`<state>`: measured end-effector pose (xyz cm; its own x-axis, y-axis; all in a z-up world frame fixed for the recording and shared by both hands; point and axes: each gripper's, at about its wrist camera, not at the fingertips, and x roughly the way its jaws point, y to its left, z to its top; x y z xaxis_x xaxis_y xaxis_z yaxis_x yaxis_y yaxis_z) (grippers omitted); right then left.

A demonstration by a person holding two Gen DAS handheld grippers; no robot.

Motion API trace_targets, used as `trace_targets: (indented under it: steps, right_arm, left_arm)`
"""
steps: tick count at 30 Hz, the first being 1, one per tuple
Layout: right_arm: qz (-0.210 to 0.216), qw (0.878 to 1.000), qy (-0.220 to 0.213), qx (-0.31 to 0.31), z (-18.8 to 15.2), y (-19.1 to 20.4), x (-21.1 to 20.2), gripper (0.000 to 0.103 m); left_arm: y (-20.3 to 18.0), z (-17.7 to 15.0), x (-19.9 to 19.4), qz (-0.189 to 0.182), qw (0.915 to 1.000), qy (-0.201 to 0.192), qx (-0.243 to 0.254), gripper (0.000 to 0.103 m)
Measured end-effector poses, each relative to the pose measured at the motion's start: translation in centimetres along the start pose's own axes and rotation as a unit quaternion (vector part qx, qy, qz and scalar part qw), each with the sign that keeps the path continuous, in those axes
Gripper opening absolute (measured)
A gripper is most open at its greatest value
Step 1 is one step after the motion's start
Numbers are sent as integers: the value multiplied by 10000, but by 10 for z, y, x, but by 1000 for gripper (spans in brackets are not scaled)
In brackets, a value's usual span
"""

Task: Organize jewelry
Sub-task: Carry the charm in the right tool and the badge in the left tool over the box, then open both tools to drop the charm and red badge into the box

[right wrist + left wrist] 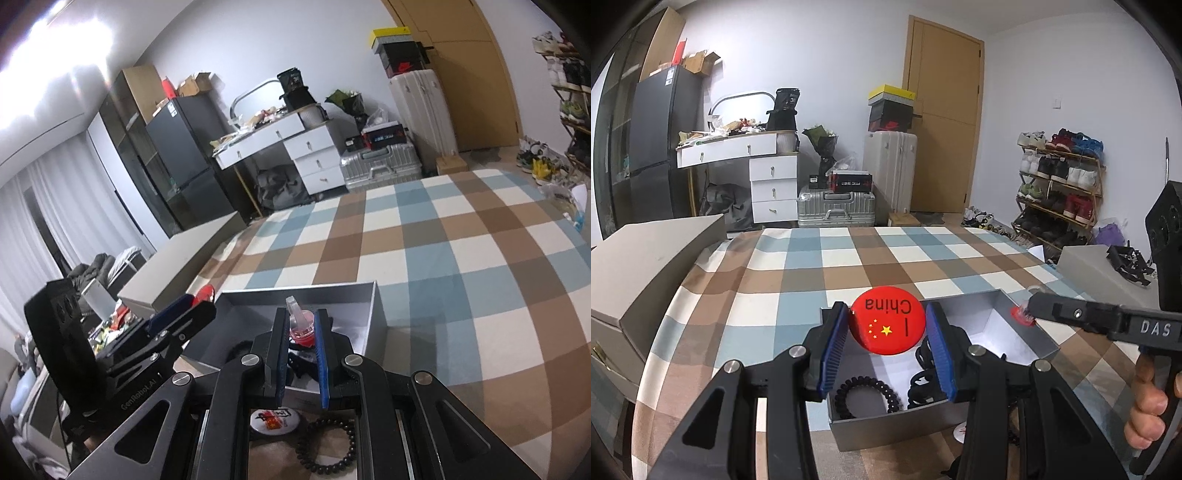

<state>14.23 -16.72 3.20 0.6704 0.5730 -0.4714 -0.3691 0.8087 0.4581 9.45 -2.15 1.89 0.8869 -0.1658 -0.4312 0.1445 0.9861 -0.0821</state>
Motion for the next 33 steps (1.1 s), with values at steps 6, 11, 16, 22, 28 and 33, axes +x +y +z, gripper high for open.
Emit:
trace_targets:
  steps: [6,11,16,22,28,33]
  right_arm:
    - [15,9999,97,57,-3,-1,13,13]
    - [-5,9997,162,202,-4,-3,18,13]
    - [-42,9996,196,180,-5,-1,21,13]
    - [-69,9996,217,137,-5,0,24,15]
    - [-79,9998,117,114,-7,1,17,16]
    - [-192,9997,127,-77,-9,3,5,35]
  left_arm:
    - [-3,-2,5,127,9998,81,126,37]
    - [-6,-4,6,188,9996,97,208,37]
    - [-6,-5,5,165,9996,97,229,37]
    - [-4,-4,6,189,9995,122,199,37]
    - [-4,-4,7,213,9995,113,210,37]
    - [-3,-4,8,295,9993,132,199,38]
